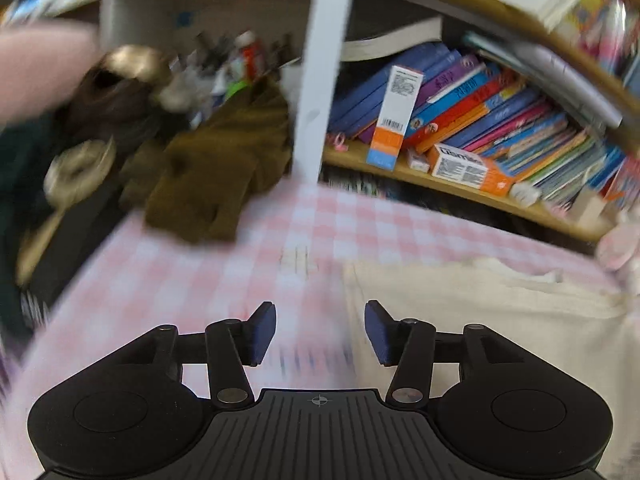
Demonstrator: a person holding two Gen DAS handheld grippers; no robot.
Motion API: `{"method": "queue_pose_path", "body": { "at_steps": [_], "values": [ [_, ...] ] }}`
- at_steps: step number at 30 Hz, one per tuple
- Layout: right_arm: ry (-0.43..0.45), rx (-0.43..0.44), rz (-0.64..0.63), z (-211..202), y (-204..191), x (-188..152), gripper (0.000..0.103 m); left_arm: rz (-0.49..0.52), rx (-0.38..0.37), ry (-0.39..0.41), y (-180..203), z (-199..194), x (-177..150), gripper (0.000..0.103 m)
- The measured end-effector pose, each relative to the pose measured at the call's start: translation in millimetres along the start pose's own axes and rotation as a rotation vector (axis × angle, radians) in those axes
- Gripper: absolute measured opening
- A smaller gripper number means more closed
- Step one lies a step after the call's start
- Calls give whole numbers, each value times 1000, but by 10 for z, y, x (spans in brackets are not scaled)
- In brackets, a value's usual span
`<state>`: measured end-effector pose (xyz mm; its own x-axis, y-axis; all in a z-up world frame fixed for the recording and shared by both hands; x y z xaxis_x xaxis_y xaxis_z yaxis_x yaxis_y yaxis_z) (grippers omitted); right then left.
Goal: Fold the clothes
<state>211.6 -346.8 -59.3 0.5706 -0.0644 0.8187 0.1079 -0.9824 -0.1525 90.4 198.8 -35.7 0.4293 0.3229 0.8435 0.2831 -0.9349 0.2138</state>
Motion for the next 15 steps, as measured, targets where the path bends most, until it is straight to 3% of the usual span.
{"method": "queue_pose_path", "body": {
  "at_steps": [5,8,10,11,15],
  "values": [
    [-67,36,133,-608,-130,-511,34,-243,87,-113,-123,-668,-592,50],
    [-131,76,248,-877,-145,-792,33,-549,159,-193,-250,-886,-901,48],
    [-198,97,337,-983,-124,-943,33,-792,128,-189,-299,-931,-1056,48],
    [-220,105,393,-1024,-103,-999,33,-866,117,-170,-299,-918,-1096,47],
    [-278,116,604,-1046,9,-1217,34,-1002,139,-122,-297,-744,-1167,46]
  ]
}}
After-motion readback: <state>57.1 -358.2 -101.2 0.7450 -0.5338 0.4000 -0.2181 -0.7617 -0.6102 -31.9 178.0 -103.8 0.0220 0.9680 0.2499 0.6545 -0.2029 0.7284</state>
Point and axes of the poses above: each gripper's, at about its wrist camera, not at the fingertips, and z roughly the way its jaws point, y to its right, x to its top, the point moved 5 cm from there along z, roughly the way its jaws point, and after that the axes turned 14 degrees about y, right-handed, at the moved point
